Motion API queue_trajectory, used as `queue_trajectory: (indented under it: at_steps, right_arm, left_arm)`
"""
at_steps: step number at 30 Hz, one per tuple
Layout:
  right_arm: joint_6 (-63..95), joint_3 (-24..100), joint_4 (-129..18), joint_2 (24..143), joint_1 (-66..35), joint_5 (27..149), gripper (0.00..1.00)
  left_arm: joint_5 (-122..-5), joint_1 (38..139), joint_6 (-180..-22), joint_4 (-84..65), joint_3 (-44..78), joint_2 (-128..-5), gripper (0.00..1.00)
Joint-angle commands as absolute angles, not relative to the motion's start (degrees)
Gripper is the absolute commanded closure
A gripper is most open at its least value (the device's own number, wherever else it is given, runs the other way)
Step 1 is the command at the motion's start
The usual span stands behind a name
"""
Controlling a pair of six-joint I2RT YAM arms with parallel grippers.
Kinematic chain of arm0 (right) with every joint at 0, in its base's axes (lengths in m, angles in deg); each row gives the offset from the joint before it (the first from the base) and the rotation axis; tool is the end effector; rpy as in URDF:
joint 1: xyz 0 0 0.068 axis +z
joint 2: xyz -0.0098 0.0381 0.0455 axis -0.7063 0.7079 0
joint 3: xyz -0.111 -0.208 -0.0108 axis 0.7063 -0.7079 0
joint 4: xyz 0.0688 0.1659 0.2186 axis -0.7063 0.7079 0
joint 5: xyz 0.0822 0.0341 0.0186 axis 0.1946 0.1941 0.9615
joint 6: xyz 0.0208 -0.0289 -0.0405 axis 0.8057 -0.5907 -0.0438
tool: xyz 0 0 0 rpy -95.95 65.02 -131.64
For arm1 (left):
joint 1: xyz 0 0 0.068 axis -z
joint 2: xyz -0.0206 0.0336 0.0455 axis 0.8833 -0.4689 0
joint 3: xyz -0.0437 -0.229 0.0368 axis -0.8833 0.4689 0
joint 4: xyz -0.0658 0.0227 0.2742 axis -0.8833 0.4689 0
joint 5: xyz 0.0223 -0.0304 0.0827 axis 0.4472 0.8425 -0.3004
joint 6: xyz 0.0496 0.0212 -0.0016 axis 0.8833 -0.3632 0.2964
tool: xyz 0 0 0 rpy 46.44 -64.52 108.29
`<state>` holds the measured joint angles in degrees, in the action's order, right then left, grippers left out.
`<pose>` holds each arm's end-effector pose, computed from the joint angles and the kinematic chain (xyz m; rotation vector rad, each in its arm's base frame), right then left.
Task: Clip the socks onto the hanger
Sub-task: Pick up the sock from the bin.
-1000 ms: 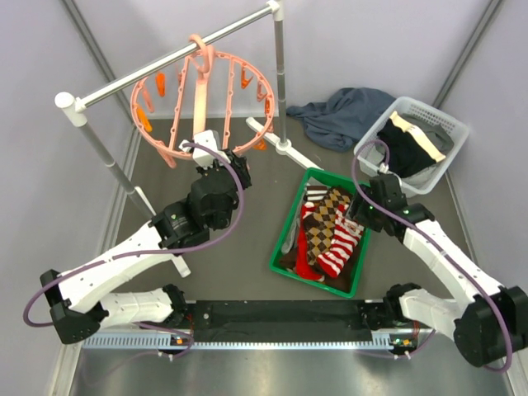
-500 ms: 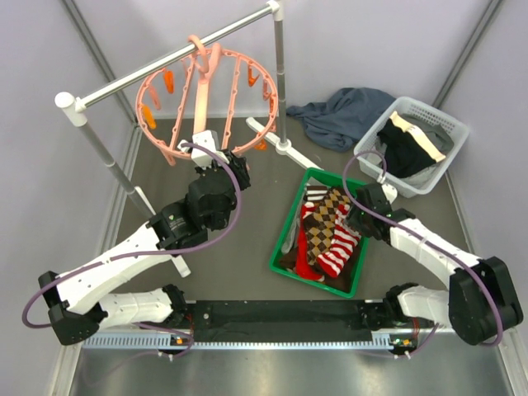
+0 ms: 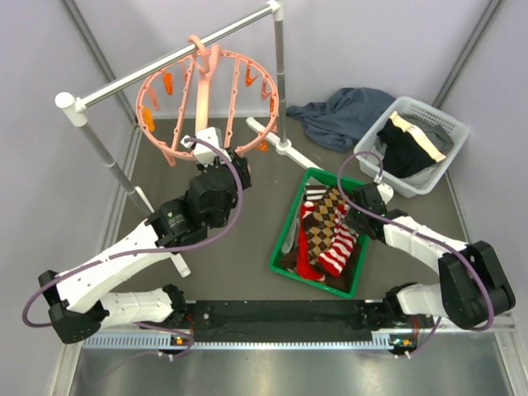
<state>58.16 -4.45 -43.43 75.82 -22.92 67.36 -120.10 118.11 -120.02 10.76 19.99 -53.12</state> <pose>0.2473 0.0910 0.1164 0.6732 2.3793 0.2459 0.1732 -0.2099 0.3845 -0.2230 1.7027 -0.3835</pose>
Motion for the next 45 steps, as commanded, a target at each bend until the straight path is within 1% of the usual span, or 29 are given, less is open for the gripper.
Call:
queue_trajectory:
  at_steps: [1,2,3,6,12,18,24,29,36,42,45]
  right_arm:
    - [56.7,-4.3,-47.8,76.7,-22.3,65.8,0.71]
    - [56.1,-4.1,-47.5,76.7,-22.2,65.6,0.72]
    - [55.2,-3.8,-46.5,76.6,-22.2,65.5,0.78]
    - [53.1,-2.4,-44.5,75.7,-22.0,65.4,0.85]
    - [47.1,-0.5,-37.7,67.5,-21.0,64.8,0.92]
    - [41.6,1.1,-33.8,60.3,-21.0,66.8,0.93]
    - [35.0,3.2,-34.1,54.9,-20.2,73.4,0.94]
    - [27.9,4.9,-37.3,50.2,-18.4,79.4,1.00]
    - [16.8,6.1,-46.5,47.8,-10.2,84.9,1.00]
    - [7.4,7.5,-53.4,50.5,0.4,84.6,1.00]
    - [4.8,8.4,-57.7,52.8,3.2,85.4,0.99]
  left_arm:
    - [-117.9,118.2,-120.0,13.5,19.0,-53.3,1.00]
    - [-117.9,118.2,-120.0,13.7,18.9,-53.5,1.00]
    - [-117.6,118.2,-120.1,13.6,18.8,-53.6,1.00]
    - [-117.0,118.2,-119.4,12.7,18.4,-53.8,1.00]
    - [-113.8,118.2,-119.6,12.8,17.7,-55.0,1.00]
    - [-111.4,118.2,-119.7,13.6,16.7,-57.0,1.00]
    - [-109.4,118.2,-120.0,13.1,16.7,-57.1,1.00]
    - [-107.8,118.2,-119.9,14.3,15.5,-57.8,1.00]
    - [-106.1,118.2,-120.4,14.5,15.4,-57.7,1.00]
    - [-104.8,118.2,-121.4,14.2,15.5,-57.1,1.00]
    - [-104.8,118.2,-121.6,14.7,15.0,-57.3,1.00]
